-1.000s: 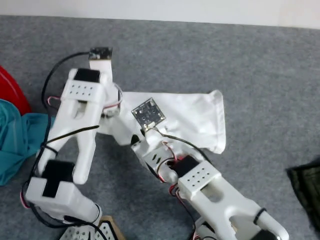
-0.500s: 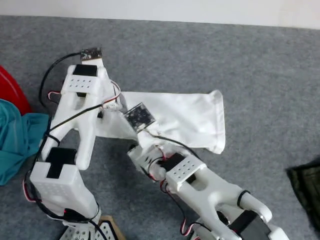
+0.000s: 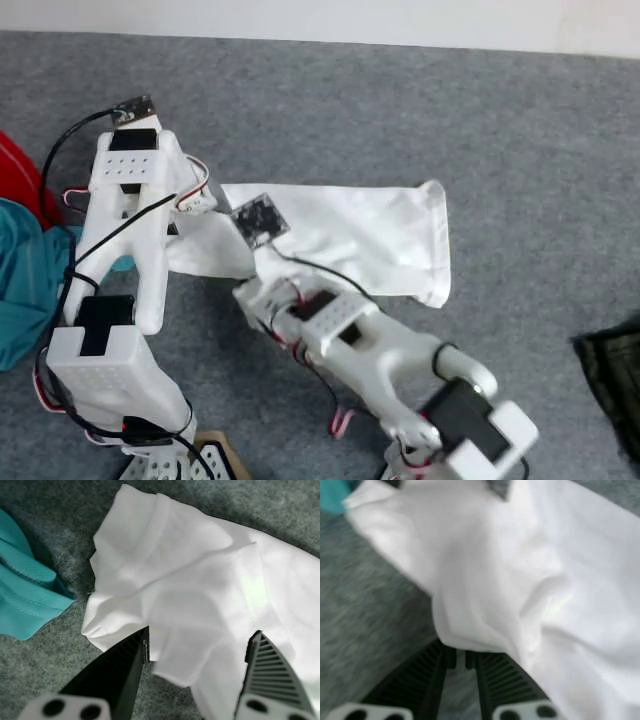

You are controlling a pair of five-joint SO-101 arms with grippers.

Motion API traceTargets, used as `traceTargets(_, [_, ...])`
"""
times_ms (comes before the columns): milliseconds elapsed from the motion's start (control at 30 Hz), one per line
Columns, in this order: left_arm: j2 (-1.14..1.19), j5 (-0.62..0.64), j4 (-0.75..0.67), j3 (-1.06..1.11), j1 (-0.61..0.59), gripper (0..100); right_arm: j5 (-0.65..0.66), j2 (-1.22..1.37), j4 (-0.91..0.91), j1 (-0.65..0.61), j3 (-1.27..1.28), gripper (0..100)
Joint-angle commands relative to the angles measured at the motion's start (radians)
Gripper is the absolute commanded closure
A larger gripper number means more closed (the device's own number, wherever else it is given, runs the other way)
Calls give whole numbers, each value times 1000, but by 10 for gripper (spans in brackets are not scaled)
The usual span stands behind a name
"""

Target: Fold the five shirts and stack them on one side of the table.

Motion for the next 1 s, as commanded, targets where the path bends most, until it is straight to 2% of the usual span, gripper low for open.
traceTargets(0, [-8,3,-3,-31,-10,684,-12,27,-21,64,-110,950])
traceTargets(133, [-8,-18,-2,-30,-10,683,-8,31,-24,114,-137,950])
traceTargets(300, [-10,-61,-5,-10,-18,681,92,31,-101,139,-128,950])
traceTargets(700, [-16,-120,-2,2,-47,681,100,36,-110,188,-136,950])
traceTargets(967, [-280,-183,-11,168,-42,680,160,140,-110,189,-191,950])
